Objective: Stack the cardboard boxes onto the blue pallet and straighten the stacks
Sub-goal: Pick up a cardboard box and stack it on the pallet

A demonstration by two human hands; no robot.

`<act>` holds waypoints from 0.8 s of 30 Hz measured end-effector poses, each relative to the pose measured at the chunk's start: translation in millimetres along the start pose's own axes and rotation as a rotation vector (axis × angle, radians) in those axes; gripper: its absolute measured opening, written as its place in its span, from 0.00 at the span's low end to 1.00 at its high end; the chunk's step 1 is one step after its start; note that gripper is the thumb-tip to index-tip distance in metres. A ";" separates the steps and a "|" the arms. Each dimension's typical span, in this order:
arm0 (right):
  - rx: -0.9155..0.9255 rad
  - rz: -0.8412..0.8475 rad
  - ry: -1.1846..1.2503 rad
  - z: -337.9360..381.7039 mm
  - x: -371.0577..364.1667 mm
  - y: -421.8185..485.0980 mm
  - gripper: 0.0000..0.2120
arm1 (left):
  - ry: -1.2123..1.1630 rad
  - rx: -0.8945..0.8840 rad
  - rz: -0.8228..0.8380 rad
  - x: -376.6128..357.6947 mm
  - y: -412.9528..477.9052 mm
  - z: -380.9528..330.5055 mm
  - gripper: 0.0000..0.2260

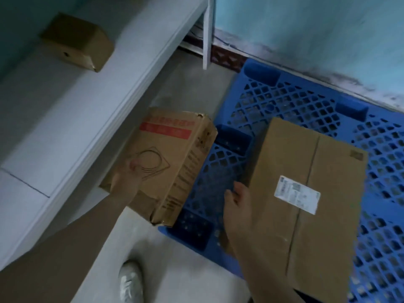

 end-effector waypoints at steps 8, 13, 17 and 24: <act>-0.205 -0.060 0.159 -45.9 -160.7 39.9 0.30 | 0.055 0.076 0.248 -21.6 106.4 82.0 0.15; -0.317 -0.004 0.222 -96.7 -199.5 65.0 0.49 | 0.031 0.108 0.365 -57.4 126.1 123.1 0.17; -0.384 0.124 0.282 -116.2 -211.2 78.2 0.62 | 0.062 0.054 0.479 -86.5 123.5 140.8 0.21; -0.333 0.285 0.227 -121.6 -221.1 85.0 0.64 | 0.240 0.038 0.559 -95.9 118.8 138.0 0.36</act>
Point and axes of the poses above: each hand's wrist, its own y-axis towards the middle knuckle, its own x-axis out of the back of the hand, z = x × y, the point moved 3 cm from there along y, towards the middle knuckle
